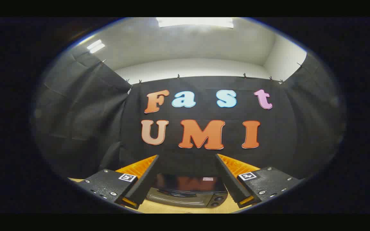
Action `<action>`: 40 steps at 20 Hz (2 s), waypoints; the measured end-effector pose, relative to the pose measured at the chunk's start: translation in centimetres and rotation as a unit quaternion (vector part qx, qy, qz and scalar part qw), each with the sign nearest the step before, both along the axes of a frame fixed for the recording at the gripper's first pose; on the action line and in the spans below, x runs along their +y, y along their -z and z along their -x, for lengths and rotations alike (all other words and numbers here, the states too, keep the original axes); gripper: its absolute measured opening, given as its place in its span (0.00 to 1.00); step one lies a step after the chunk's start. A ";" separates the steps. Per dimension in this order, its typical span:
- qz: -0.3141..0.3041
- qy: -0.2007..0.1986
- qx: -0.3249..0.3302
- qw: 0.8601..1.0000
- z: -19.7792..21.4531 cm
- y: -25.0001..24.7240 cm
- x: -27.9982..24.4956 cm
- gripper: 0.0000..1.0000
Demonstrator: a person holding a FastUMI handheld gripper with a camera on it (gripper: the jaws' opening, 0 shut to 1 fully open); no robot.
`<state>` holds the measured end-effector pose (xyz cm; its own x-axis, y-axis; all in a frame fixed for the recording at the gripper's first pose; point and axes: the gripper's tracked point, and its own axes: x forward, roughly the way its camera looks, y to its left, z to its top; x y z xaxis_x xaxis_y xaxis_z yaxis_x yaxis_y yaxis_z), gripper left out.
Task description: Open the toaster oven, put the food inside, and close the toaster oven door.
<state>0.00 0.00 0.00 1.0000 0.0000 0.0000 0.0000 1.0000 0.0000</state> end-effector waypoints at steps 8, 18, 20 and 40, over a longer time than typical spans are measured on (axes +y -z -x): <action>0.007 0.000 0.023 1.000 -1.5 2.2 1.4 1.00; -0.011 0.001 0.045 0.999 -2.8 4.9 2.1 1.00; -0.011 0.001 0.057 0.998 -3.3 6.4 2.3 1.00; -0.016 0.028 0.231 0.972 -8.0 25.0 2.9 1.00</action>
